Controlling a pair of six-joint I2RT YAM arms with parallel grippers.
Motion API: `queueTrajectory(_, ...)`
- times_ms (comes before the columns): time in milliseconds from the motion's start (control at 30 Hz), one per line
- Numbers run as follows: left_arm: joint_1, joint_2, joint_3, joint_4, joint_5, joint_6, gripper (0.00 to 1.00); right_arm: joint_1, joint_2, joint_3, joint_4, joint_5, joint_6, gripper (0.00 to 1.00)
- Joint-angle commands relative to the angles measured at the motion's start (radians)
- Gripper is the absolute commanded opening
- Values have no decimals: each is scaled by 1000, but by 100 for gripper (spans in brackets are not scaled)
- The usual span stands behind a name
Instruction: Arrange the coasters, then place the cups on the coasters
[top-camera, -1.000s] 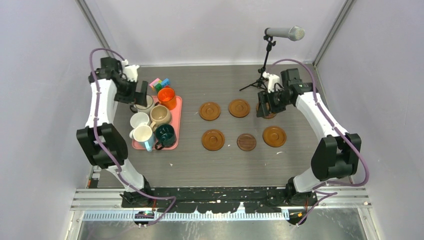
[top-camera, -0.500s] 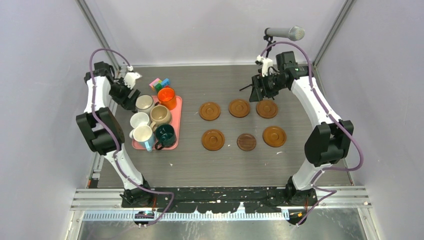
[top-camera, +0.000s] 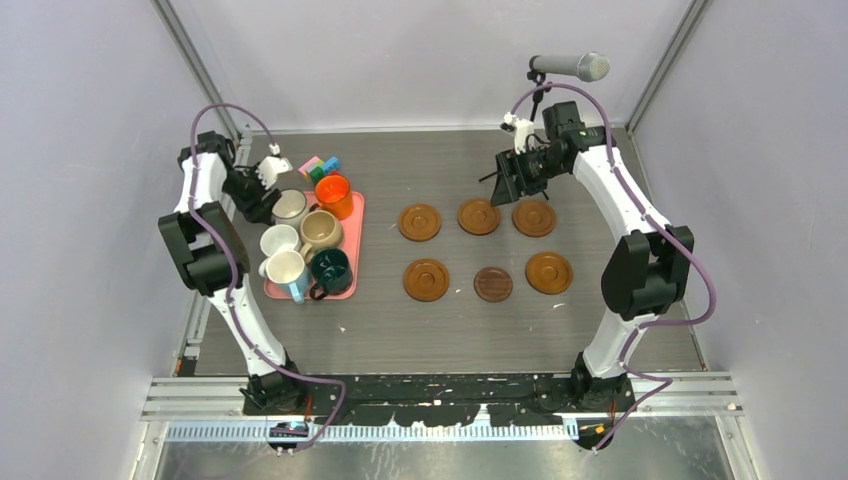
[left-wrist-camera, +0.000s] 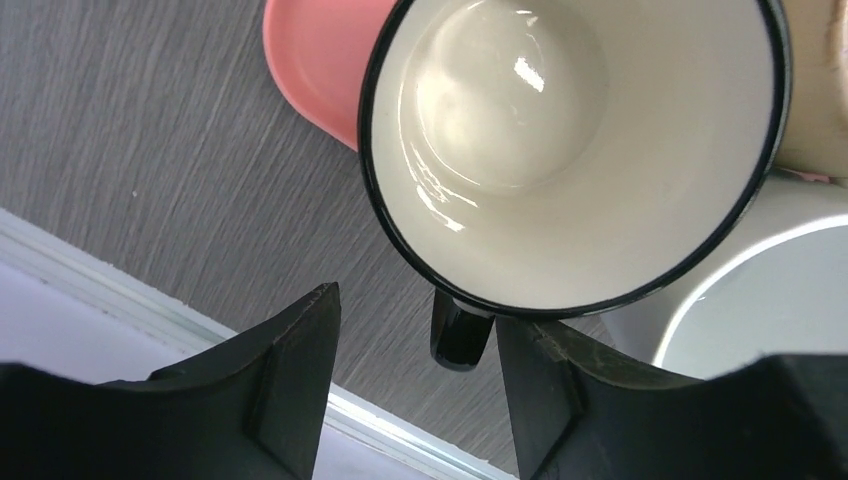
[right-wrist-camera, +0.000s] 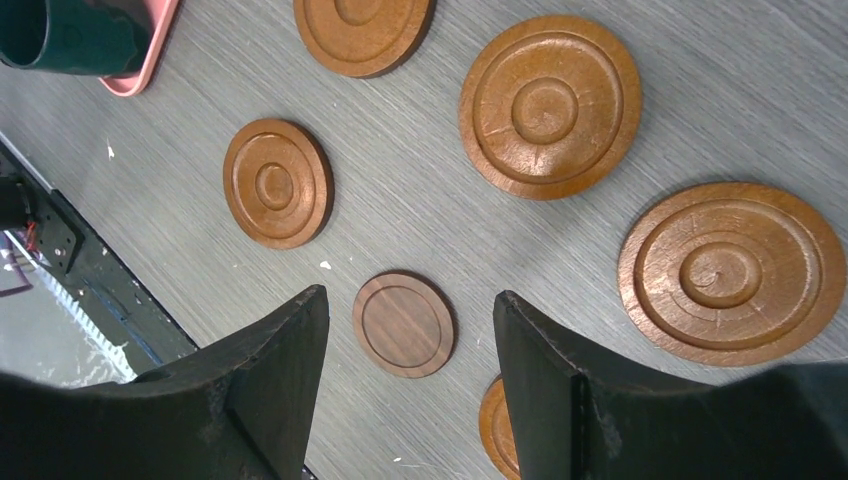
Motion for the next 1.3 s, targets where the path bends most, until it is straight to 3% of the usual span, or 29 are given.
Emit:
queueTrajectory(0, 2, 34, 25, -14, 65, 83, 60, 6, -36, -28, 4, -33, -15, 66)
queueTrajectory(233, 12, 59, -20, 5, 126, 82, 54, 5, -104, -139, 22, 2, -21, 66)
queueTrajectory(667, 73, 20, -17, -73, 281, 144, 18, 2, -183, -252, 24, 46, -28, 66)
queueTrajectory(800, 85, 7, -12, -95, 305, 132, 2, 0, -193, -267, 24, 49, -28, 66)
queueTrajectory(1267, 133, -104, 69, -78, 414, -133, 0, -42, -236, -302, 24, 29, -23, 66)
